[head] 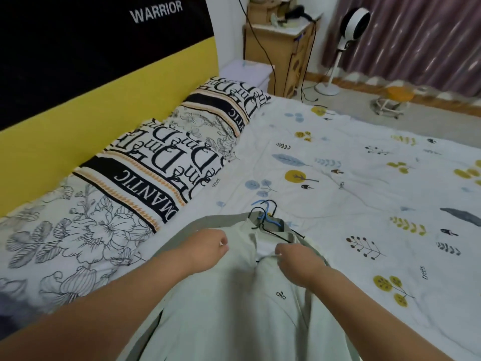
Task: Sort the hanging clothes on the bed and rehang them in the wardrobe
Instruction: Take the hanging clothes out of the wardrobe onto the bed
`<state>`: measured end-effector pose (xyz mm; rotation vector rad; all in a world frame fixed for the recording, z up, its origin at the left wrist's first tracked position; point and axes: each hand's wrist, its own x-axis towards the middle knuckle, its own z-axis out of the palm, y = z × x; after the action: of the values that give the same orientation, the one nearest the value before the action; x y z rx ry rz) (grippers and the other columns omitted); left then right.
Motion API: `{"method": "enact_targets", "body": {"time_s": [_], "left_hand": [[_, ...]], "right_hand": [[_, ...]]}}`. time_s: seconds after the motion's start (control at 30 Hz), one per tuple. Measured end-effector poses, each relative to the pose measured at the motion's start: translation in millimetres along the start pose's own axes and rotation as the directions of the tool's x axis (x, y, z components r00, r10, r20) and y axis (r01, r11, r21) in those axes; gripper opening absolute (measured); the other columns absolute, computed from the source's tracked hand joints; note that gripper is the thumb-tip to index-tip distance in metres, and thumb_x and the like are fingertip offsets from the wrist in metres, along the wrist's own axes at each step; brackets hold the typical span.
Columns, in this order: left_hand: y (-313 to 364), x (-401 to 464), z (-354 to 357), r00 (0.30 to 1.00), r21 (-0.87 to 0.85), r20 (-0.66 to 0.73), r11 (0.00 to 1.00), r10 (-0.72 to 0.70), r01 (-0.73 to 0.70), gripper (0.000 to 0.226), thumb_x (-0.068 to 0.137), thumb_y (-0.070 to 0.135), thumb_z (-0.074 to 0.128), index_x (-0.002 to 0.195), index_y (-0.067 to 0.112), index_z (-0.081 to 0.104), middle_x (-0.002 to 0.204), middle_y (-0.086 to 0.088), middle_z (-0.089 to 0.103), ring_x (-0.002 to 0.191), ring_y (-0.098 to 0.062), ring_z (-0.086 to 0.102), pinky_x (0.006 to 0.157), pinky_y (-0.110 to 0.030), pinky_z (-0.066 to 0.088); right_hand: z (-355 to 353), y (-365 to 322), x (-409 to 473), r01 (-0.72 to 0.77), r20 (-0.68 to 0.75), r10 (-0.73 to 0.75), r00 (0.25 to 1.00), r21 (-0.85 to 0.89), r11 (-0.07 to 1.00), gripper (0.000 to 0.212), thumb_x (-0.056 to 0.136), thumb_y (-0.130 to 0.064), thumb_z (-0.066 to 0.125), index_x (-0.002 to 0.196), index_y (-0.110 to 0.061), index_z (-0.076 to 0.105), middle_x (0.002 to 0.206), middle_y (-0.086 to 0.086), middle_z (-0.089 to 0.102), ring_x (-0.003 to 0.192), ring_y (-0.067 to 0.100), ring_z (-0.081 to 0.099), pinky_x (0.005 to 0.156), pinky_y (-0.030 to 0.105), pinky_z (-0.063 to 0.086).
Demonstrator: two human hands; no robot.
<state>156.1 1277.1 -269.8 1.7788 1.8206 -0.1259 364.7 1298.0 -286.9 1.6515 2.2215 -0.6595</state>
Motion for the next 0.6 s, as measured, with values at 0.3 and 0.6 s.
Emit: {"method": "enact_targets", "body": {"time_s": [0.3,0.6], "left_hand": [[-37.8,-169.5,-79.7,0.987,-0.016,-0.16,0.999,0.032,-0.035,0.027,0.096,0.031,0.044,0.117,0.02,0.058,0.114,0.001,0.062,0.098,-0.017,0.058,0.086,-0.031,0.048],[-114.0,-369.6,-136.2,0.952,0.072,-0.302,0.994,-0.056,0.081,0.029,0.097,0.033,0.044,0.12,0.02,0.055,0.118,0.002,0.061,0.094,-0.013,0.054,0.081,-0.026,0.043]], "right_hand": [[-50.0,-129.6,-114.1,0.14,-0.182,-0.125,0.975,0.072,0.987,0.036,0.096,-0.021,0.041,0.13,-0.02,0.049,0.132,0.006,0.055,0.121,0.023,0.049,0.092,0.027,0.039],[-79.2,-284.5,-239.8,0.398,-0.273,-0.384,0.882,-0.007,0.918,0.033,0.097,-0.023,0.043,0.129,-0.018,0.052,0.127,0.01,0.057,0.113,0.027,0.054,0.091,0.032,0.045]]}}
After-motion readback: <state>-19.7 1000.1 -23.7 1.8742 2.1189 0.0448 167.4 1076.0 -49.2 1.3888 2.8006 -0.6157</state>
